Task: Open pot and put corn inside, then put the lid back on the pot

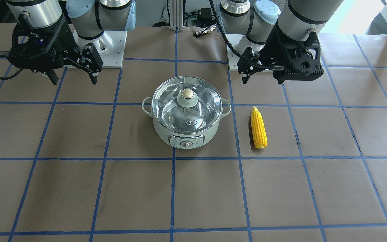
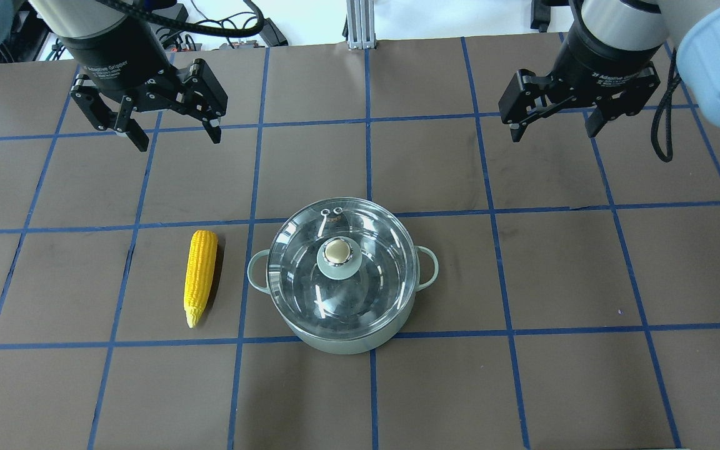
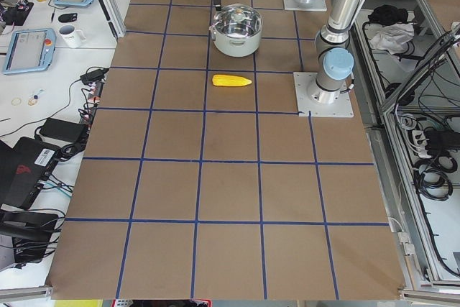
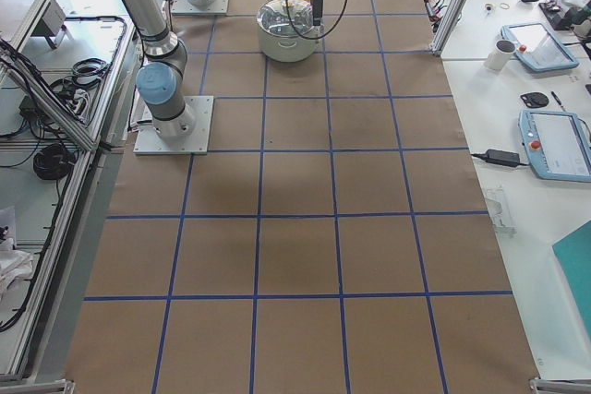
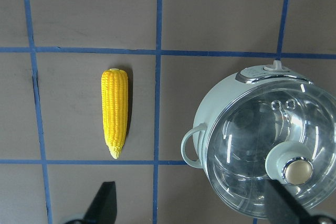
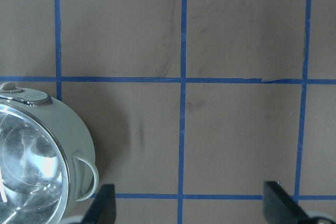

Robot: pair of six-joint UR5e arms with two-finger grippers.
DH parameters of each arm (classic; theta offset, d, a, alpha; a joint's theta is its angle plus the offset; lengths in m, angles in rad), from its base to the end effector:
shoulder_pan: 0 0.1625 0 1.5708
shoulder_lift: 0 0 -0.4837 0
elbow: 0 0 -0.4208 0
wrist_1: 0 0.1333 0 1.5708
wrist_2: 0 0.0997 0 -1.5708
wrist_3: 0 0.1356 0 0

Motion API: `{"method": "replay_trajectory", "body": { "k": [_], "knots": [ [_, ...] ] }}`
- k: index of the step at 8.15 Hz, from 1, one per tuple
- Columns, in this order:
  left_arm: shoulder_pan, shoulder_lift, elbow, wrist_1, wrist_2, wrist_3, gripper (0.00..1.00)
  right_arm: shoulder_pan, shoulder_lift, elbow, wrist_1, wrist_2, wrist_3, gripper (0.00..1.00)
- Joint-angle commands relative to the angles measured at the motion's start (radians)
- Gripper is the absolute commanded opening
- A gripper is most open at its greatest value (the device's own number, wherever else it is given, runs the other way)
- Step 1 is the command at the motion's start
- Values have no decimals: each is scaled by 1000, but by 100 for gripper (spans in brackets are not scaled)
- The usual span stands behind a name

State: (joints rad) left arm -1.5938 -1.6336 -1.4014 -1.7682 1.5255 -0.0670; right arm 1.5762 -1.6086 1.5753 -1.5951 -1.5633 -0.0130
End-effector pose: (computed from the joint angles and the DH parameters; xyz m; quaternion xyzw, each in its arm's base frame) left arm -0.1517 -0.5324 0.5461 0.0230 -0.9984 -0.0464 0.0206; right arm 0.1371 -0.5089 0.5302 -0.0093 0.9995 -0.0288 0.0036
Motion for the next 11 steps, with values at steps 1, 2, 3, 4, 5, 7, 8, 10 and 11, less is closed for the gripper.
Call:
{"method": "replay_trajectory", "body": {
  "k": [1, 2, 3, 4, 5, 7, 8, 10, 11],
  "knots": [
    [0, -2, -1, 4, -2, 1, 100, 1, 1, 0, 4, -7, -2, 100],
    [9, 0, -1, 4, 1, 1, 100, 1, 1, 0, 4, -9, -4, 100],
    [35, -21, 5, 42, 1, 15, 100, 1, 9, 0, 1, 0, 4, 100],
    [91, -43, -14, 131, 4, 85, 100, 4, 27, -1, 0, 6, 24, 100],
    [192, -48, -45, 115, 7, 110, 100, 42, 67, -12, 1, 8, 91, 100],
    [422, -69, -190, 10, 21, 195, 100, 274, 146, -15, -37, -9, 366, 100],
    [458, -69, -270, 127, 25, 310, 100, 366, 200, -9, -89, -1, 521, 100],
    [454, -37, -387, 225, 36, 265, 100, 513, 297, -1, -216, 3, 740, 100],
    [449, -5, -404, 225, 38, 125, 100, 525, 317, 14, -218, 8, 777, 100]
  ]
}}
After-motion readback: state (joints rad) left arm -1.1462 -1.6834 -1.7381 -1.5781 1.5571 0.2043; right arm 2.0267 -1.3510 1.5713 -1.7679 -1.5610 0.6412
